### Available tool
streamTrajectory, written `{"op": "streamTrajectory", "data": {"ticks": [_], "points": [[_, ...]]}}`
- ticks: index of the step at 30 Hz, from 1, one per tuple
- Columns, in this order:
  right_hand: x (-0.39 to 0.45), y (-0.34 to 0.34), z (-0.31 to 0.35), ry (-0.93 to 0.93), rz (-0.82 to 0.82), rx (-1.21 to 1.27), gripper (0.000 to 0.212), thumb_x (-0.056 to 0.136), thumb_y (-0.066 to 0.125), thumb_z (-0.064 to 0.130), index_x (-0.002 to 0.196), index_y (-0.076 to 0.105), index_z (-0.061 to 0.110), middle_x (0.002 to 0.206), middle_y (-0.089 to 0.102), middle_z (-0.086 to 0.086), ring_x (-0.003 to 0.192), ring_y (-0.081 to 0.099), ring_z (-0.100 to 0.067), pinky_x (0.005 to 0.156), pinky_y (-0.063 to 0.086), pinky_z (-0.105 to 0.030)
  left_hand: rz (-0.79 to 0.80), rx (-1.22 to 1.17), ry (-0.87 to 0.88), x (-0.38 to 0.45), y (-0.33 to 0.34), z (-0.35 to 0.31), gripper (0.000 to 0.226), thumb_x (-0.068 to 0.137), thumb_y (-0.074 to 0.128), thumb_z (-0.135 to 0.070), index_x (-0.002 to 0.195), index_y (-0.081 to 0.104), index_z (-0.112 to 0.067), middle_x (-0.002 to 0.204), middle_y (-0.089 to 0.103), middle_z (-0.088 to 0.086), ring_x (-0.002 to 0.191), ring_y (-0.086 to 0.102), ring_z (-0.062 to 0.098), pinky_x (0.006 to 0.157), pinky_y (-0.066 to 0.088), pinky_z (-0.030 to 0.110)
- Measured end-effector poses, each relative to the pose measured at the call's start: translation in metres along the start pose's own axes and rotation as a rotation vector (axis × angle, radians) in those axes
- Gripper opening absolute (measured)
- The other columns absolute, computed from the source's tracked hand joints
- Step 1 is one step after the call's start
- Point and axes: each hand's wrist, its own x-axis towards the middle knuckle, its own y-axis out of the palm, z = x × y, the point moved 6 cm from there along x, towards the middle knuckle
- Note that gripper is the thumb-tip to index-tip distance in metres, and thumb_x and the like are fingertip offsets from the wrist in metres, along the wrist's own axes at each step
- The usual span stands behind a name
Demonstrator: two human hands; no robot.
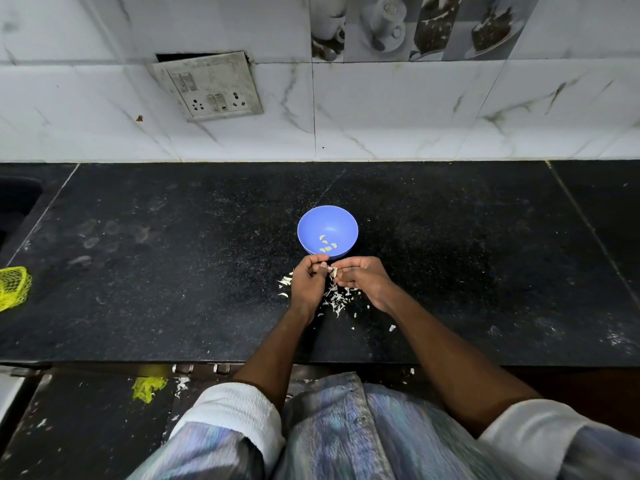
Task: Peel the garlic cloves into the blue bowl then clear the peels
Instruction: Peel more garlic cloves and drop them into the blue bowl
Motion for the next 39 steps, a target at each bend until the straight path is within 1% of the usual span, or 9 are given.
{"op": "streamTrajectory", "data": {"ticks": [5,13,15,18,23,27,30,33,39], "points": [[-0.002,0.002,0.003,-0.009,-0.005,0.010,0.025,0.084,0.071,-0.010,0.105,0.076,0.004,0.098,0.078,-0.017,0.088,0.075,-0.024,0.084,0.061,-0.035,0.008,-0.063,-0.042,-0.002,0.006,-0.003,0.017,0.103,0.058,0.000,0.108,0.069,-0.012,0.077,0.069,0.001,0.070,0.063,0.014,0.068,0.054,0.029],[-0.002,-0.006,0.003,-0.014,-0.083,-0.105,0.019,0.084,0.072,-0.006,0.100,0.076,0.003,0.084,0.075,-0.011,0.071,0.067,-0.014,0.069,0.057,-0.026,-0.025,-0.050,-0.066,-0.004,0.003,-0.005,0.018,0.101,0.058,0.001,0.112,0.070,-0.007,0.074,0.066,-0.003,0.060,0.056,0.003,0.057,0.048,0.017],[-0.002,-0.007,0.004,-0.021,-0.095,-0.118,0.018,0.084,0.072,-0.006,0.100,0.076,0.002,0.082,0.074,-0.011,0.068,0.065,-0.013,0.063,0.055,-0.023,-0.031,-0.045,-0.075,-0.003,0.002,-0.004,0.018,0.101,0.058,0.000,0.109,0.071,-0.009,0.071,0.065,-0.006,0.058,0.054,0.003,0.055,0.046,0.017],[-0.002,-0.008,0.004,-0.031,-0.100,-0.118,0.017,0.084,0.071,-0.007,0.099,0.076,0.001,0.082,0.073,-0.012,0.066,0.063,-0.012,0.060,0.053,-0.022,-0.028,0.010,-0.050,-0.001,-0.001,-0.001,0.019,0.098,0.060,-0.001,0.103,0.073,-0.013,0.068,0.065,-0.006,0.059,0.055,0.003,0.062,0.048,0.023],[-0.002,-0.012,0.003,-0.018,-0.113,-0.008,0.018,0.087,0.070,-0.007,0.104,0.074,-0.005,0.085,0.073,-0.016,0.066,0.064,-0.014,0.060,0.053,-0.022,-0.006,0.297,0.043,-0.004,-0.003,0.000,0.020,0.093,0.069,-0.013,0.088,0.077,-0.030,0.066,0.067,-0.014,0.060,0.056,0.005,0.069,0.050,0.028],[-0.003,-0.015,0.000,0.001,-0.118,0.056,0.014,0.090,0.069,-0.005,0.103,0.072,-0.010,0.080,0.070,-0.017,0.062,0.061,-0.013,0.058,0.049,-0.021,0.048,0.504,0.211,-0.014,0.003,-0.016,0.016,0.083,0.083,-0.029,0.090,0.075,-0.041,0.082,0.069,-0.013,0.069,0.062,0.003,0.070,0.055,0.028],[-0.003,-0.015,-0.004,0.011,-0.127,0.067,0.015,0.092,0.068,-0.001,0.102,0.069,-0.012,0.074,0.069,-0.014,0.059,0.058,-0.012,0.057,0.046,-0.021,0.060,0.547,0.266,-0.019,0.009,-0.026,0.017,0.081,0.086,-0.036,0.093,0.075,-0.041,0.082,0.070,-0.016,0.063,0.061,0.003,0.063,0.055,0.029],[-0.002,-0.015,-0.004,0.021,-0.126,0.045,0.014,0.095,0.066,0.003,0.098,0.070,-0.010,0.077,0.071,-0.014,0.060,0.058,-0.012,0.057,0.047,-0.022,0.020,0.575,0.271,-0.020,0.009,-0.029,0.014,0.085,0.083,-0.025,0.091,0.078,-0.037,0.078,0.073,-0.021,0.069,0.068,-0.001,0.067,0.059,0.031],[-0.005,-0.009,0.001,-0.047,-0.102,-0.156,0.033,0.104,0.058,0.021,0.072,0.064,0.010,0.063,0.061,-0.005,0.055,0.052,-0.013,0.049,0.041,-0.024,-0.033,0.651,0.262,-0.023,0.008,-0.031,0.008,0.095,0.073,-0.032,0.089,0.078,-0.029,0.080,0.075,-0.018,0.073,0.067,0.003,0.063,0.050,0.028]]}}
